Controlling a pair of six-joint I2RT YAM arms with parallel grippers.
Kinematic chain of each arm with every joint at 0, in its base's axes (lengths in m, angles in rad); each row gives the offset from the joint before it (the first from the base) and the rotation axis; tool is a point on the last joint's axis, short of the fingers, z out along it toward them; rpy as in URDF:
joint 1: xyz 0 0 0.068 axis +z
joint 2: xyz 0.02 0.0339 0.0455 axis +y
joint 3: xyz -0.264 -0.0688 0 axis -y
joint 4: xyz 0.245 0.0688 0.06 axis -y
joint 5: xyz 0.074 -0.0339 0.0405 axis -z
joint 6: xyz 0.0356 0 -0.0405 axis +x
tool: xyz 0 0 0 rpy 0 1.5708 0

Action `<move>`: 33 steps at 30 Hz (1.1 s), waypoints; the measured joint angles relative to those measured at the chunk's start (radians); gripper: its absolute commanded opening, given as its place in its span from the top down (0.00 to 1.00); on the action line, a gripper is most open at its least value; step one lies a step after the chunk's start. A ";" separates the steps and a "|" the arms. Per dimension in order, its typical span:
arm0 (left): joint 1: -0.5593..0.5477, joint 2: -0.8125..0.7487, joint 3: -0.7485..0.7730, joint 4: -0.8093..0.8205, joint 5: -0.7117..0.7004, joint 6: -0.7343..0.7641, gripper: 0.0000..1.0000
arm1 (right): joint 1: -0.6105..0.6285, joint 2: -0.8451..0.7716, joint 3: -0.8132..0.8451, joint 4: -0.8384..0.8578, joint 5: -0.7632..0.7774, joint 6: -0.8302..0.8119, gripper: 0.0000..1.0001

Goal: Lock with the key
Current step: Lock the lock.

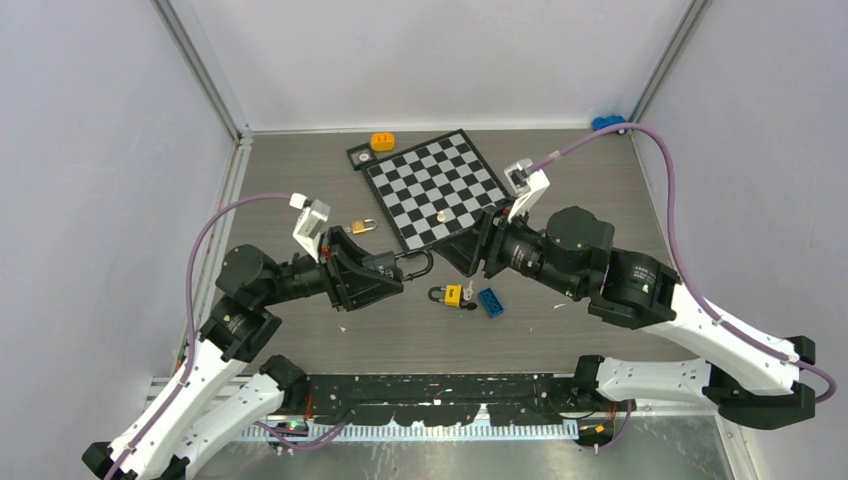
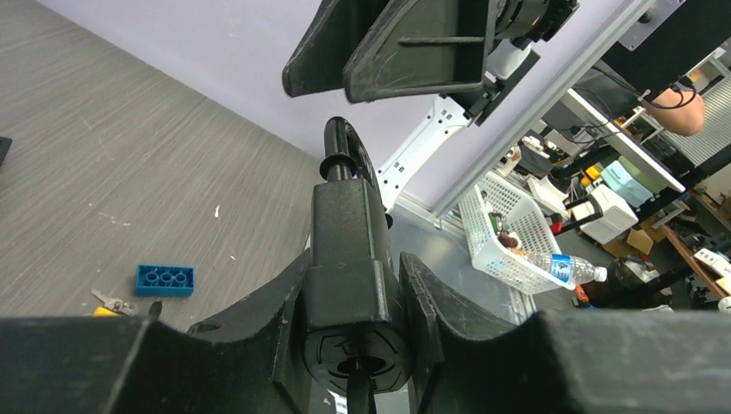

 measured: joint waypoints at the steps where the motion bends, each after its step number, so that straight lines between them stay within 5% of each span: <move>1: 0.000 0.000 0.000 -0.006 0.000 0.003 1.00 | 0.000 -0.003 0.000 0.000 0.000 0.001 0.50; 17: 0.000 0.011 0.004 -0.109 -0.030 0.079 1.00 | 0.000 0.112 0.027 -0.057 -0.066 0.036 0.58; 28: 0.000 0.014 0.006 -0.129 -0.044 0.083 1.00 | 0.000 0.120 0.027 -0.066 -0.082 0.019 0.93; 33: 0.001 0.018 0.006 -0.127 -0.045 0.075 1.00 | 0.002 0.115 0.004 -0.027 -0.081 -0.025 0.93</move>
